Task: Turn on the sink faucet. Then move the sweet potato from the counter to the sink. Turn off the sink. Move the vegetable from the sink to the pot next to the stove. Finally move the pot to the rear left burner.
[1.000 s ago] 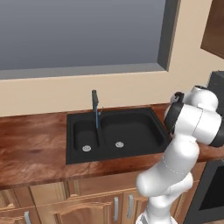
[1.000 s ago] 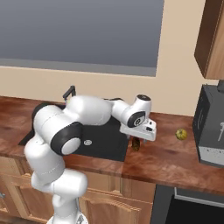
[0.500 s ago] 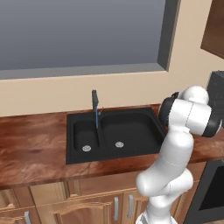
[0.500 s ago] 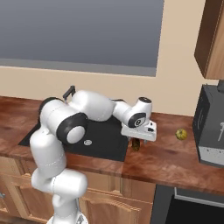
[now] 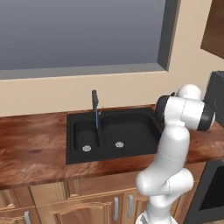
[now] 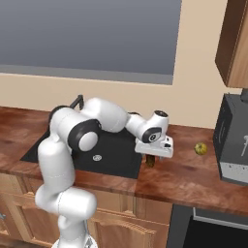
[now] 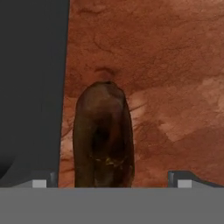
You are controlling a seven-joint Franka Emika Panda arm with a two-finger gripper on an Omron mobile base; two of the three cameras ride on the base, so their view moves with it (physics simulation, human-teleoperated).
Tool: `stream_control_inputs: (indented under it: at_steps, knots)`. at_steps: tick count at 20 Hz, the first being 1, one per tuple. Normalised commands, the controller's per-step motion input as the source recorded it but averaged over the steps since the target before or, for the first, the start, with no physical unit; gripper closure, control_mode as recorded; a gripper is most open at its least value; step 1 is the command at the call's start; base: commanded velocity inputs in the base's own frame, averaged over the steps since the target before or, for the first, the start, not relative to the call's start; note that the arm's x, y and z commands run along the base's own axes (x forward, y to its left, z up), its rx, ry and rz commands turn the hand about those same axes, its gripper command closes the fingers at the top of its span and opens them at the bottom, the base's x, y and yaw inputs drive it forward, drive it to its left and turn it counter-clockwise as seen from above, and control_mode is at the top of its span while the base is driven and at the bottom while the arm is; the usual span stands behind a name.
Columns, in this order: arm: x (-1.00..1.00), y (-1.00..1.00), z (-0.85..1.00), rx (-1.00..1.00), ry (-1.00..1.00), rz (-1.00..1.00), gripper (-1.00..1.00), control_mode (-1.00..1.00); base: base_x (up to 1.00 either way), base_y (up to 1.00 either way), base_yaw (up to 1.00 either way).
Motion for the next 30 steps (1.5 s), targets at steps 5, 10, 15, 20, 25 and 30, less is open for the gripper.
stream_control_inputs:
  at_steps: [5,10,15,20,25,30]
  knots:
    - [0.08,0.00,-0.28,0.00,0.00,0.04,-1.00,-1.00,0.00,0.00,0.00]
    - [0.07,0.00,-0.32,0.00,0.01,0.02,1.00,-1.00,0.00,0.00,0.00]
    - [0.02,0.00,-0.26,0.00,0.02,0.01,1.00,-1.00,0.00,0.00,0.00]
    - [-0.02,0.13,0.00,0.00,-0.02,0.00,1.00,-1.00,0.00,0.00,0.00]
    - [-0.02,0.75,0.12,-0.03,-0.04,0.00,1.00,-1.00,0.00,0.00,0.00]
    - [0.00,1.00,0.30,-0.07,-0.02,0.00,1.00,-1.00,0.00,0.00,0.00]
